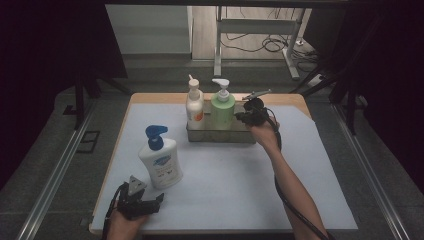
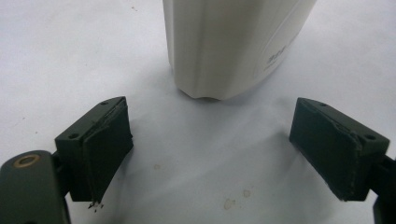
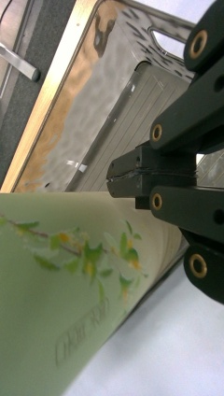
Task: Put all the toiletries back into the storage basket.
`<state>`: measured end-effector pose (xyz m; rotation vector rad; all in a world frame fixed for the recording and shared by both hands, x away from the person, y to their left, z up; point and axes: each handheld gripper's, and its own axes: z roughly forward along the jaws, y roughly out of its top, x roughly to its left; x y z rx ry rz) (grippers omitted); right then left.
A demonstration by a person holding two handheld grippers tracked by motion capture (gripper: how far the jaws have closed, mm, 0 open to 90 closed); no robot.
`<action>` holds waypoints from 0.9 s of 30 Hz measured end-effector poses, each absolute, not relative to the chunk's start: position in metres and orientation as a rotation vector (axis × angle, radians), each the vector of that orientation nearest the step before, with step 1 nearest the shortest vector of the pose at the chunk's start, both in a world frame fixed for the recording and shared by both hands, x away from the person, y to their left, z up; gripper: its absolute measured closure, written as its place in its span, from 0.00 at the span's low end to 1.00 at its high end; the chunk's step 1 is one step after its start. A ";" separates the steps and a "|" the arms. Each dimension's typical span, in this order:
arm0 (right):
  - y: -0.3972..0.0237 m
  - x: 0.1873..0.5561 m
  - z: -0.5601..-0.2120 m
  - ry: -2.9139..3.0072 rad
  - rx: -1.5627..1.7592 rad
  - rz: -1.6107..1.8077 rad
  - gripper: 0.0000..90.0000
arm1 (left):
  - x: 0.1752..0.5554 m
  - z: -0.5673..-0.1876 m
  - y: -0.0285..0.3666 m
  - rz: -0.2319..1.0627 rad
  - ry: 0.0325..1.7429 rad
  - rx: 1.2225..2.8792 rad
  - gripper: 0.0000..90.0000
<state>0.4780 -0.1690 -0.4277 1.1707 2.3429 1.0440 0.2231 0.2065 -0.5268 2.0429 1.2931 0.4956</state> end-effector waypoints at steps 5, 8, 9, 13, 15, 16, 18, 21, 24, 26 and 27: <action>-0.167 0.486 -0.432 2.341 1.198 1.034 1.00 | 0.223 -0.527 0.207 0.495 1.293 2.043 0.14; -0.165 0.490 -0.435 2.347 1.209 1.038 1.00 | 0.223 -0.527 0.206 0.495 1.293 2.043 0.14; -0.164 0.491 -0.436 2.352 1.206 1.035 1.00 | 0.223 -0.527 0.206 0.496 1.293 2.043 0.14; -0.161 0.494 -0.441 2.373 1.207 1.041 1.00 | 0.223 -0.527 0.206 0.496 1.293 2.043 0.14; -0.160 0.495 -0.444 2.376 1.207 1.025 1.00 | 0.223 -0.527 0.206 0.496 1.294 2.043 0.14; -0.160 0.495 -0.444 2.380 1.210 1.031 1.00 | 0.223 -0.527 0.206 0.496 1.294 2.043 0.14; -0.162 0.496 -0.445 2.388 1.223 1.046 1.00 | 0.223 -0.527 0.206 0.495 1.294 2.043 0.14; -0.162 0.496 -0.445 2.395 1.231 1.050 1.00 | 0.223 -0.527 0.206 0.495 1.294 2.044 0.14; -0.161 0.496 -0.445 2.395 1.240 1.055 1.00 | 0.223 -0.527 0.206 0.495 1.294 2.044 0.14; -0.159 0.496 -0.446 2.397 1.234 1.052 1.00 | 0.223 -0.527 0.206 0.495 1.294 2.044 0.14; -0.159 0.496 -0.447 2.400 1.231 1.048 1.00 | 0.223 -0.527 0.206 0.495 1.294 2.045 0.14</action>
